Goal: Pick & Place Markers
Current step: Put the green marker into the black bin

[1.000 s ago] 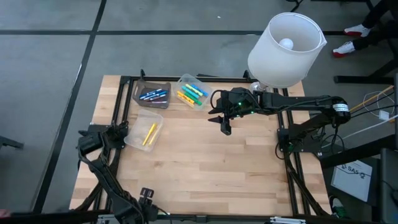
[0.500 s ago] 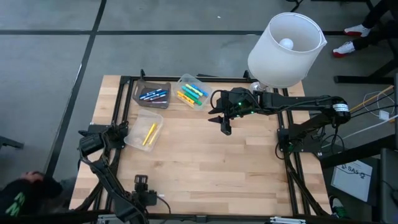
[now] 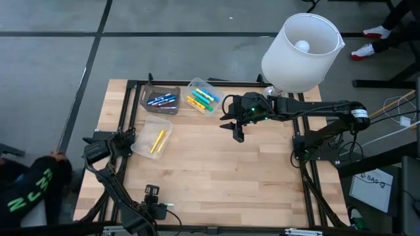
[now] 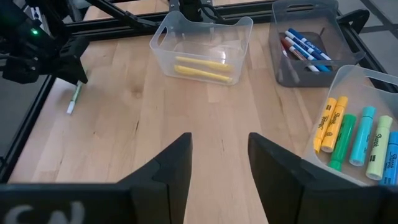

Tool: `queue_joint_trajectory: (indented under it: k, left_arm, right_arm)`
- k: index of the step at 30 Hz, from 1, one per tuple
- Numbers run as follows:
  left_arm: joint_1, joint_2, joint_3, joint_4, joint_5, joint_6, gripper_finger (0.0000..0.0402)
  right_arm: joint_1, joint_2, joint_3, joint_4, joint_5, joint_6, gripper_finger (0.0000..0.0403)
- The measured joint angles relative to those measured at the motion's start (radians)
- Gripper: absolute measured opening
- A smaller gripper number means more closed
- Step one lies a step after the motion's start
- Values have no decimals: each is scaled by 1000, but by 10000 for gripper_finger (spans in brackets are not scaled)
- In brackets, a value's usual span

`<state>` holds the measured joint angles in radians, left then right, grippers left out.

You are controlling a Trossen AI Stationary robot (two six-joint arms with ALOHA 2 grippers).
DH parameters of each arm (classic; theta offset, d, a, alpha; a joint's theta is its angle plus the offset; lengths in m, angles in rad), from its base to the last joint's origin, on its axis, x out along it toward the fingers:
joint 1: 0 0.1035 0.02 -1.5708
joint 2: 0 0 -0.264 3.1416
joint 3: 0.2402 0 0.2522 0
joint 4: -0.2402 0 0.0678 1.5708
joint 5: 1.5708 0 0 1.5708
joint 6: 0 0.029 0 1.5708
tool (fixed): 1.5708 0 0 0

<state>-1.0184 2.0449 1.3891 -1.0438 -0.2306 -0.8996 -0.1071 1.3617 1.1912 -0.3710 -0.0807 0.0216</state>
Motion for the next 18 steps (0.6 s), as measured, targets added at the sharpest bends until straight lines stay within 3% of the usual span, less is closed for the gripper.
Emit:
queue_joint_trajectory:
  k: [8,18]
  left_arm:
    - [2,0,2,33,-21,-10,17]
    - [17,-2,2,63,-25,-137,16]
  right_arm:
    - [0,0,0,0,0,0,156]
    - [0,0,0,0,0,0,156]
